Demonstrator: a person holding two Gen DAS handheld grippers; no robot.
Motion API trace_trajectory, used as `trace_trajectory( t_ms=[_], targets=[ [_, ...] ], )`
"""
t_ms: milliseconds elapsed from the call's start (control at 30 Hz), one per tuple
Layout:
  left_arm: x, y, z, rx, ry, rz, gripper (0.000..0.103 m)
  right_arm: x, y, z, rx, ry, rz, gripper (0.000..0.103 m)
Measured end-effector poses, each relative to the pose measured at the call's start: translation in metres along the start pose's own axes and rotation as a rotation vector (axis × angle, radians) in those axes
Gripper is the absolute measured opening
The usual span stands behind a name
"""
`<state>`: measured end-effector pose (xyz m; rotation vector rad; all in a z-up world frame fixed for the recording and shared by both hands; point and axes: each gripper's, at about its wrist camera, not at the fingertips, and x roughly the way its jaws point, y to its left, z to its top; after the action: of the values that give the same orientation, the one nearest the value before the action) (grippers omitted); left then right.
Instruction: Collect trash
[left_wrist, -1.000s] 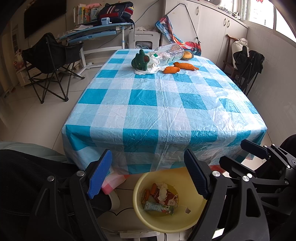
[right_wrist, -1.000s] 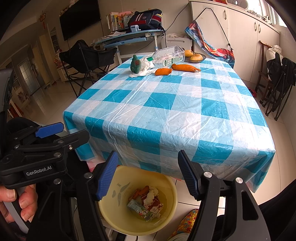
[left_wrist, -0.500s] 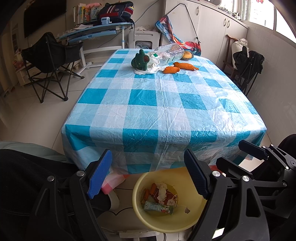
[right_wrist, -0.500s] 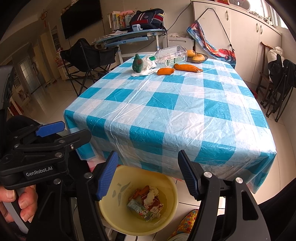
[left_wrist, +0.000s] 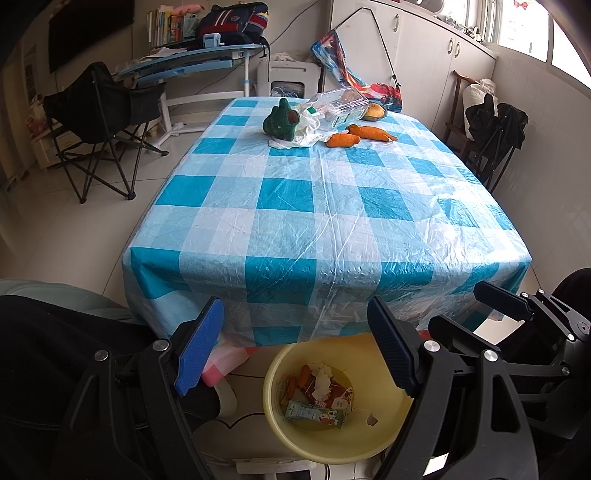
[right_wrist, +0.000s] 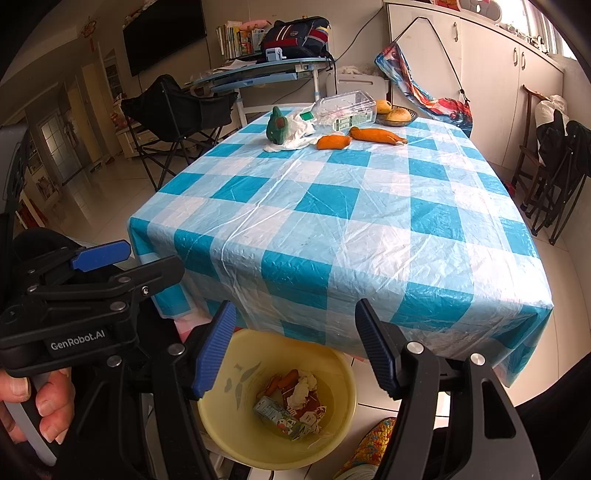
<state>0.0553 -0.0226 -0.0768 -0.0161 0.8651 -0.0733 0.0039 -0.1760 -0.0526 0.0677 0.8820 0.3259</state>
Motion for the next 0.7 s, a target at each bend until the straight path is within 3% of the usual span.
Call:
trace_trajectory(
  t_ms=[233, 300, 433, 700],
  targets=[
    [-0.016, 0.014, 0.009, -0.088, -0.07, -0.037, 0.077, -0.012, -0.004, 0.012, 0.014, -0.046, 0.019, 0.065],
    [-0.018, 0.019, 0.015, -0.107, -0.081, -0.036, 0.077, -0.018, -0.009, 0.022, 0.015, -0.073, 0.017, 0.073],
    [-0.017, 0.025, 0.028, -0.128, -0.084, -0.036, 0.077, -0.019, -0.029, 0.041, 0.027, -0.086, -0.002, 0.074],
    [0.015, 0.031, 0.082, -0.164, -0.077, -0.045, 0.077, 0.005, -0.058, 0.091, -0.017, -0.084, -0.02, 0.073]
  ],
)
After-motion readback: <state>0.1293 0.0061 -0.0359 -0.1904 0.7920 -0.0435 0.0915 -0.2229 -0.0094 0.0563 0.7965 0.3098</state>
